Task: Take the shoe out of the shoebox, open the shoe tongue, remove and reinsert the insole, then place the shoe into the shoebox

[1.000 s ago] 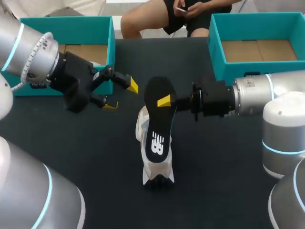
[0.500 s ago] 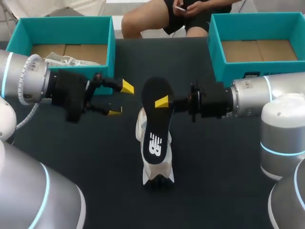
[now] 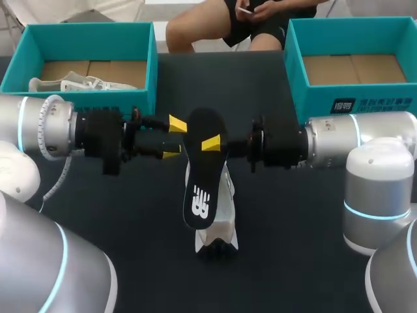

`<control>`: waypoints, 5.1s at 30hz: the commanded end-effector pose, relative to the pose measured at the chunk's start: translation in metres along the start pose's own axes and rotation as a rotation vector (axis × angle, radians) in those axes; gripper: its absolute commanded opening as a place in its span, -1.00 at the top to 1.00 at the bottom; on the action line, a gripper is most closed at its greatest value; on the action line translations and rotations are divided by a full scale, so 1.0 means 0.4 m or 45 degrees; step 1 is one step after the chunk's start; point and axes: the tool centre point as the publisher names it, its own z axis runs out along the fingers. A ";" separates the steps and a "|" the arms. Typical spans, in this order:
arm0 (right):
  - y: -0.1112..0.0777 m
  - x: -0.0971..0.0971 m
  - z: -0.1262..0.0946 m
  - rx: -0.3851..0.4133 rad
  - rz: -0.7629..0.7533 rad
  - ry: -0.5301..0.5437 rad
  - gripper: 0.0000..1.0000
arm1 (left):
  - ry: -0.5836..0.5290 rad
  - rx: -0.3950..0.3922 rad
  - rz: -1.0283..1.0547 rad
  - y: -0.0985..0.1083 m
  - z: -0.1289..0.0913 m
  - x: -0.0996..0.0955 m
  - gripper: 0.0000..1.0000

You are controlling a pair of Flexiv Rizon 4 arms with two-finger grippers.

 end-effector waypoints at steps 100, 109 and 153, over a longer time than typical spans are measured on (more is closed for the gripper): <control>0.020 -0.018 -0.008 -0.057 0.015 -0.005 1.00 | -0.167 -0.077 -0.064 -0.014 0.085 0.016 0.68; 0.022 -0.016 -0.008 -0.057 0.012 -0.007 1.00 | -0.169 -0.065 -0.065 -0.019 0.092 0.015 1.00; -0.059 -0.008 -0.141 -0.021 -0.730 -0.256 -1.00 | -0.145 0.069 -0.429 -0.082 0.035 0.000 1.00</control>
